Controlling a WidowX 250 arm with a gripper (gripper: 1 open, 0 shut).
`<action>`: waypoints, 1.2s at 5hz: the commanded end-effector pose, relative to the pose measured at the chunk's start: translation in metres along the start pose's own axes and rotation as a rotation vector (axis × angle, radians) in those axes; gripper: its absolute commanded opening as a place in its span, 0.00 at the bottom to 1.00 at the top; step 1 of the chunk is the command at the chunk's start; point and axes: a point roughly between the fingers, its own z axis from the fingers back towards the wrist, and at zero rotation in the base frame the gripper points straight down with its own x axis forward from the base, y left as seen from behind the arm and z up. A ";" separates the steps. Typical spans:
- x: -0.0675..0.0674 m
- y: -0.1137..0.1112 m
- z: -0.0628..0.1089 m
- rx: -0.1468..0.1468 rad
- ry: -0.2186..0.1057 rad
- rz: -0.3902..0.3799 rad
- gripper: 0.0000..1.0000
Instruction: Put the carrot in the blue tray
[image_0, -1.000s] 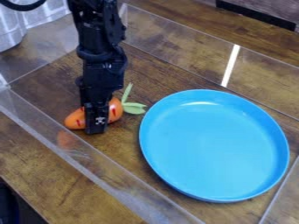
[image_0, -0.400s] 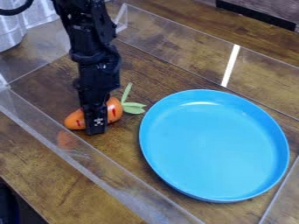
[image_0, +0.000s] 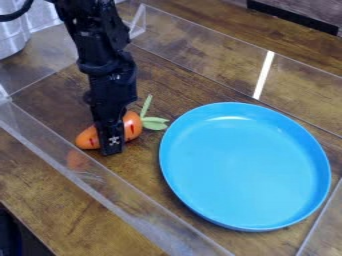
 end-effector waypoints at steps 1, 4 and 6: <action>0.004 0.000 0.020 0.038 -0.020 -0.007 0.00; 0.022 -0.022 0.084 0.125 -0.044 -0.025 0.00; 0.050 -0.074 0.129 0.144 -0.105 -0.085 0.00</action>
